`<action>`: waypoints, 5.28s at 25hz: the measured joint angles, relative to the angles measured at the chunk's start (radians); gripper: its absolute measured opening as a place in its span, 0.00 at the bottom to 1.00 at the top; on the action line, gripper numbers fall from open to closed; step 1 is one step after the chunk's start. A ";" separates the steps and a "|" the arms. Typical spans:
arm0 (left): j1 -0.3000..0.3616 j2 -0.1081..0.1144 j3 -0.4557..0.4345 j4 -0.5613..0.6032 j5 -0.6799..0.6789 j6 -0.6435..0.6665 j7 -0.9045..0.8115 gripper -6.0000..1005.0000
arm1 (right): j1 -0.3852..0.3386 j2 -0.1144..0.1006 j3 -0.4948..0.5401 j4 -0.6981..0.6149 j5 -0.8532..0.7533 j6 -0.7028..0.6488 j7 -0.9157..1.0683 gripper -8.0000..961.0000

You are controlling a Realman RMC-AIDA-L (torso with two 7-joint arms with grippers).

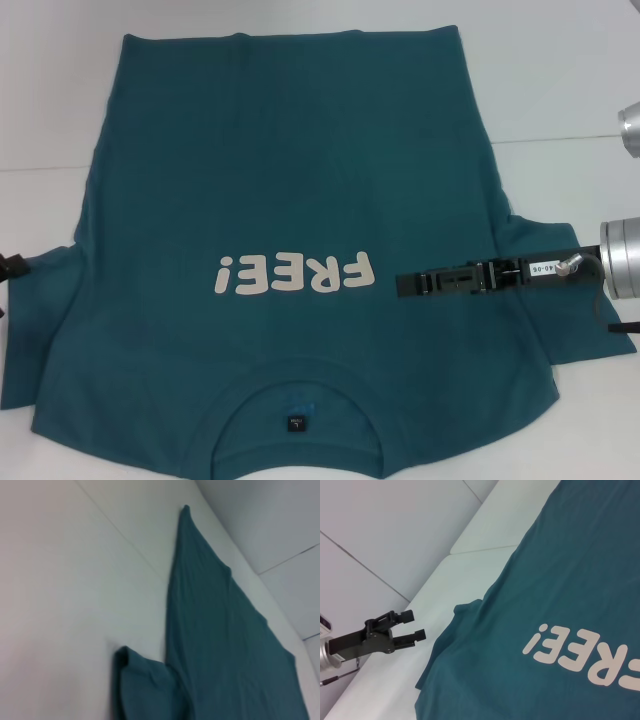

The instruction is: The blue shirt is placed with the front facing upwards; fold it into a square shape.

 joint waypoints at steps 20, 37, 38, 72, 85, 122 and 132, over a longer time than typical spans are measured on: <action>-0.008 -0.010 0.051 -0.039 0.004 -0.138 0.083 0.90 | -0.005 -0.009 0.008 0.004 0.000 0.000 0.000 0.96; -0.021 -0.020 0.049 -0.064 -0.007 -0.172 0.173 0.89 | -0.007 -0.009 0.008 0.006 0.000 -0.005 -0.012 0.96; -0.021 -0.020 0.050 -0.064 -0.006 -0.175 0.173 0.89 | -0.008 -0.009 0.008 0.006 0.000 -0.006 -0.012 0.96; -0.049 -0.001 0.087 -0.127 0.002 -0.162 0.090 0.88 | -0.010 -0.009 0.008 0.007 0.000 -0.002 -0.014 0.96; -0.049 0.010 0.128 -0.084 0.016 -0.137 -0.008 0.87 | -0.011 -0.010 0.008 0.013 0.000 0.000 -0.024 0.96; -0.105 0.052 0.142 -0.045 0.052 -0.233 0.121 0.04 | -0.011 -0.011 0.009 0.014 0.000 0.000 -0.025 0.96; -0.130 0.070 0.164 -0.019 0.054 -0.222 0.080 0.04 | -0.009 -0.011 0.009 0.014 0.000 -0.007 -0.022 0.96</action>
